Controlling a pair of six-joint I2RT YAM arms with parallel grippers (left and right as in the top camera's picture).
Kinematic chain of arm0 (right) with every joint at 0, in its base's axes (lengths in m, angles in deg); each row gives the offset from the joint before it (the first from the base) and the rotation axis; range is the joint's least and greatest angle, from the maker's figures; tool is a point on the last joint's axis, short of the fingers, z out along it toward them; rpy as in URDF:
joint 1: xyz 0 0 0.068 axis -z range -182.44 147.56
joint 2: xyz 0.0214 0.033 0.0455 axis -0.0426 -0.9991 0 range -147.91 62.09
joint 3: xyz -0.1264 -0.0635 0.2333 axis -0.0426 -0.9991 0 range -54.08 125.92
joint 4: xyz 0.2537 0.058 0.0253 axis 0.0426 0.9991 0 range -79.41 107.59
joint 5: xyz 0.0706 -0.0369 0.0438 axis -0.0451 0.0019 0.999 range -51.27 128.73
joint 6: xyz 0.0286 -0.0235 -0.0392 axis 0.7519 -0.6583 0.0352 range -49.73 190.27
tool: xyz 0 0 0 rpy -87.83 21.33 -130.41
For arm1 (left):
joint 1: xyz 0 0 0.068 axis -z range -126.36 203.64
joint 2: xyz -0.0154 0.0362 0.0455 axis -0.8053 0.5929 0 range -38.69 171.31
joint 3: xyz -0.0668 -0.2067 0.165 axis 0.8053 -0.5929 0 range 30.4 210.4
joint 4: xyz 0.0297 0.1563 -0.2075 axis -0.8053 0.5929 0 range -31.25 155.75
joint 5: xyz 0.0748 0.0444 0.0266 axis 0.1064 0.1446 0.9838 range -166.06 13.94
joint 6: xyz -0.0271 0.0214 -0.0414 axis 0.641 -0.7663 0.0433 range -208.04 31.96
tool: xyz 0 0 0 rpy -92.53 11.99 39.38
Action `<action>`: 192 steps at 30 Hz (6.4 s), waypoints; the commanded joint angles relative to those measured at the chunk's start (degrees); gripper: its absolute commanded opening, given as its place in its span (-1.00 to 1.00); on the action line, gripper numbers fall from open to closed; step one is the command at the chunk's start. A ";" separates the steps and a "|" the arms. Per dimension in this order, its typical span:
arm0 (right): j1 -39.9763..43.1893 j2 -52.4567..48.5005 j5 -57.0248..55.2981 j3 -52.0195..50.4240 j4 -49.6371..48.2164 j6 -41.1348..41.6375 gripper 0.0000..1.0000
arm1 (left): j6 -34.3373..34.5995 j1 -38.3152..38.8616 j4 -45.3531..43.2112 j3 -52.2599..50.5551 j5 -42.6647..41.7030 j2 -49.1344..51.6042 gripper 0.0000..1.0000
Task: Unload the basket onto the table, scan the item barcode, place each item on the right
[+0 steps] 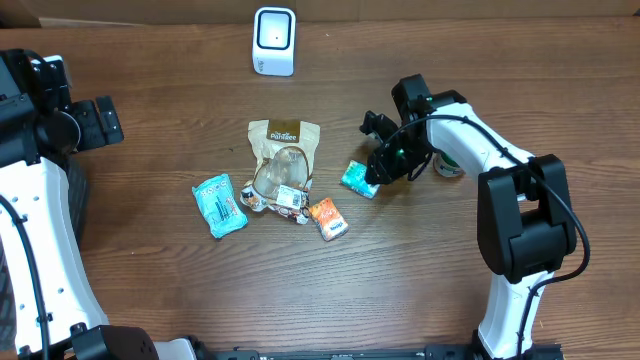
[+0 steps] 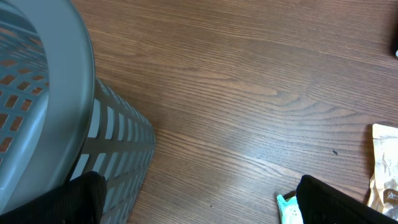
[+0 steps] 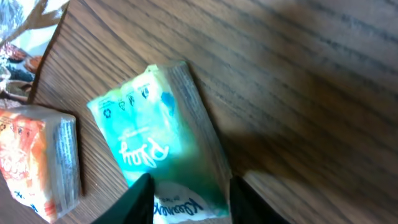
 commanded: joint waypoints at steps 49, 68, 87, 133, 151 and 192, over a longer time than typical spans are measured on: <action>4.55 16.26 68.17 -0.44 -31.56 56.13 -0.92 | -1.51 -0.57 -0.15 -0.26 0.13 0.07 0.99; -4.87 15.39 -1.62 6.71 -11.43 46.97 -0.92 | -1.51 -0.57 -0.13 -0.26 0.13 0.07 0.99; -16.96 -12.24 -53.64 47.47 -24.37 14.84 -0.92 | -1.51 -0.57 -0.15 -0.26 0.13 0.07 0.99; -18.23 -2.38 -38.49 47.45 -14.40 18.38 -0.92 | -1.51 -0.57 -0.15 -0.26 0.13 0.07 0.99; -5.03 3.76 -24.52 33.31 28.15 35.58 -0.92 | -1.51 -0.57 -0.15 -0.26 0.13 0.07 0.99; 7.06 5.25 -17.90 15.89 17.14 34.67 0.94 | -1.51 -0.57 -0.15 -0.26 0.13 0.07 0.99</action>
